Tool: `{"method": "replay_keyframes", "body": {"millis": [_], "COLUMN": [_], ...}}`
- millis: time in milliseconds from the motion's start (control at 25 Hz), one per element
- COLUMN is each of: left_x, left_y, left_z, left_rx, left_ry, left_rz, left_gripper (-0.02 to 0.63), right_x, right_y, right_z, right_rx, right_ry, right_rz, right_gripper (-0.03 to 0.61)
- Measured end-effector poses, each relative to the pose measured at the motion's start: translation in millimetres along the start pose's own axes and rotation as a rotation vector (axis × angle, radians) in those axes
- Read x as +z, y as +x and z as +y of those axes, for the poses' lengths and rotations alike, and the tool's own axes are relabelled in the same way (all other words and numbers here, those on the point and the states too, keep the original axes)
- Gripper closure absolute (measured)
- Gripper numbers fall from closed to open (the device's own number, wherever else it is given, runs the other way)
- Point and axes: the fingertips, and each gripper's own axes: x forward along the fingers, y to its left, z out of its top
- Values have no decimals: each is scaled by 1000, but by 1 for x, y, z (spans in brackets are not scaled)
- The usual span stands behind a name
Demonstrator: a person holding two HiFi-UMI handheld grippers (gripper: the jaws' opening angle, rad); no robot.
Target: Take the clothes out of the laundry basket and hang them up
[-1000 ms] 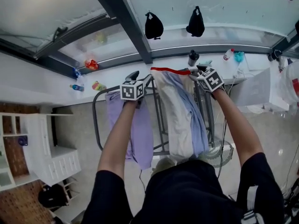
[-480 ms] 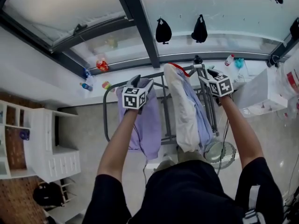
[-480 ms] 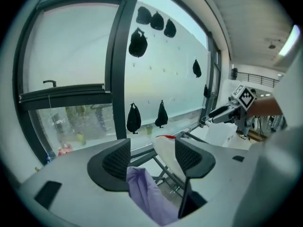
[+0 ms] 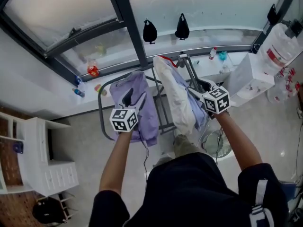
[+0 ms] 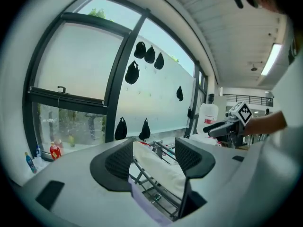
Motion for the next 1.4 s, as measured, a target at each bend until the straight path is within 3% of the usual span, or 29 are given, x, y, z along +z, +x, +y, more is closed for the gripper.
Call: {"method": "replay_keyframes", "body": {"millis": [240,400,480,520,560,720,960,1400], "left_x": [-37,-56,-64,-68,-72,-81,-88,-107], "left_y": [-66,-112,-129,-136,-141,-158,-179,-202], "left_z": [-41,-66,-91,-105,-118,-169,-218,-309], "left_rx": [-95,-82,-79,-75,-67,-5,206,329], "left_ry": [-62,-180,-192,-193,-186,-100,-104,-75], "left_rz": [-35,-95,-121,-125,-119,-86,-148,-153], "left_gripper": [389,487,541,590,598,604,609,609], "right_x": [-41,-67,-76,-79,-83,-88,-104,-149], "right_y": [-83,-137,-163,-173,-182,-211,-255,-320], "right_z": [62,82,86,88,90,93,77,60], "right_rx": [-66,-120,-138,-142,-145,-155,-103,-7], "right_ry": [104,162,182,183,179,146,102,87], "right_rz": [-49,-91,-126,-142,-155,-203,-264,-289], "right_gripper": [359,467,553,577,578,578,578,580]}}
